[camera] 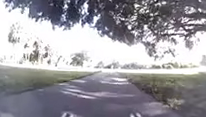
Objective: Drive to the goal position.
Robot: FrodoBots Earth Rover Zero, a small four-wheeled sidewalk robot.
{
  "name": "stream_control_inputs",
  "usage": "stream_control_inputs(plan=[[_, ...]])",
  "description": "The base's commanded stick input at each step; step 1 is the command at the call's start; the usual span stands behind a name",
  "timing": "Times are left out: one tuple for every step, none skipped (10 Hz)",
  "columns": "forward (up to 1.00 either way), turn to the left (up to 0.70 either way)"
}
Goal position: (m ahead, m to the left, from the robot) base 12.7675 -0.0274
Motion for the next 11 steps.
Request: stream_control_inputs(plan=[[0.85, 0.00], [0.85, 0.00], [0.85, 0.00], [0.85, 0.00], [0.85, 0.00], [0.85, 0.00], [0.85, 0.00], [0.85, 0.00], [0.85, 0.00], [0.85, 0.00], [0.85, 0.00]])
